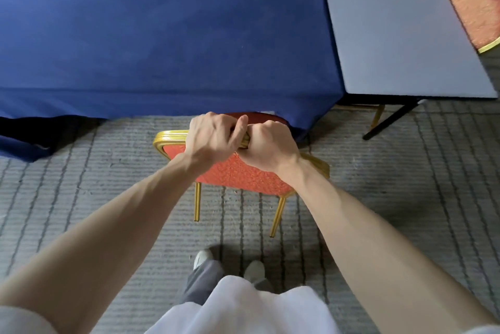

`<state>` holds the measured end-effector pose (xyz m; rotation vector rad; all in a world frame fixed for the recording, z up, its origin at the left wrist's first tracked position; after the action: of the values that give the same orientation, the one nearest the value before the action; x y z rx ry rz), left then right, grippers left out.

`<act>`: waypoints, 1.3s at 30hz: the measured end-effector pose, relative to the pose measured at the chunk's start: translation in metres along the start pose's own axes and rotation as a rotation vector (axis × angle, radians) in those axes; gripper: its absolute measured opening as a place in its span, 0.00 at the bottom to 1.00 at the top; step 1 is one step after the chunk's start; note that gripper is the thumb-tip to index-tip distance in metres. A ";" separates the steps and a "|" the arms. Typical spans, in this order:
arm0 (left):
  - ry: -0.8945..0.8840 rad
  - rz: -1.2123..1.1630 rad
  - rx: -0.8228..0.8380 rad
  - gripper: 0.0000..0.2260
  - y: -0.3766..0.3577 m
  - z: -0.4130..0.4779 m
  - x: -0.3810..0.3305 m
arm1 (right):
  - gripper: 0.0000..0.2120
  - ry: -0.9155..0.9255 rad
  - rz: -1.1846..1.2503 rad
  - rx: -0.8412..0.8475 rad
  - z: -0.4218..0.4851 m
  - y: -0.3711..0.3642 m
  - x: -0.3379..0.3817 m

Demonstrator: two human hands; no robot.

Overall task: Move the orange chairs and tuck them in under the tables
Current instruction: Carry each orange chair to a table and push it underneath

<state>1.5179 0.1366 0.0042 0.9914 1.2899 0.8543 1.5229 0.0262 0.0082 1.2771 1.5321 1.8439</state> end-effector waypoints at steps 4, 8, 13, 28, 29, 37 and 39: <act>0.037 -0.008 -0.024 0.25 0.000 0.000 -0.001 | 0.08 0.027 0.042 -0.002 0.001 0.002 0.000; 0.024 -0.007 -0.041 0.25 0.001 0.003 0.000 | 0.08 0.034 0.055 0.017 0.002 0.003 -0.001; 0.015 -0.017 -0.045 0.26 0.003 0.009 0.001 | 0.09 0.025 0.042 0.042 0.009 0.005 -0.002; -0.007 -0.040 0.023 0.26 0.008 0.031 0.006 | 0.10 -0.045 -0.030 -0.006 0.029 0.013 -0.007; 0.006 -0.043 0.029 0.26 0.006 0.029 0.005 | 0.10 -0.042 -0.035 -0.012 0.025 0.013 -0.007; -0.107 -0.064 0.049 0.25 -0.004 0.002 -0.003 | 0.12 -0.070 -0.093 0.008 -0.002 0.003 0.003; -0.131 -0.069 0.048 0.25 -0.009 -0.007 -0.003 | 0.11 -0.069 -0.087 0.035 -0.007 -0.003 0.005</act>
<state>1.5108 0.1310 -0.0031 1.0177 1.2305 0.6973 1.5134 0.0272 0.0082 1.2557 1.5644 1.7089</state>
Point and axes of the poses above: each hand's wrist, its own z-axis towards the middle knuckle, its own y-axis out of the back of the hand, x = y × z, the point moved 8 cm from there along z, towards the middle knuckle, and after that the axes turned 12 degrees about x, right-handed, at the moved point
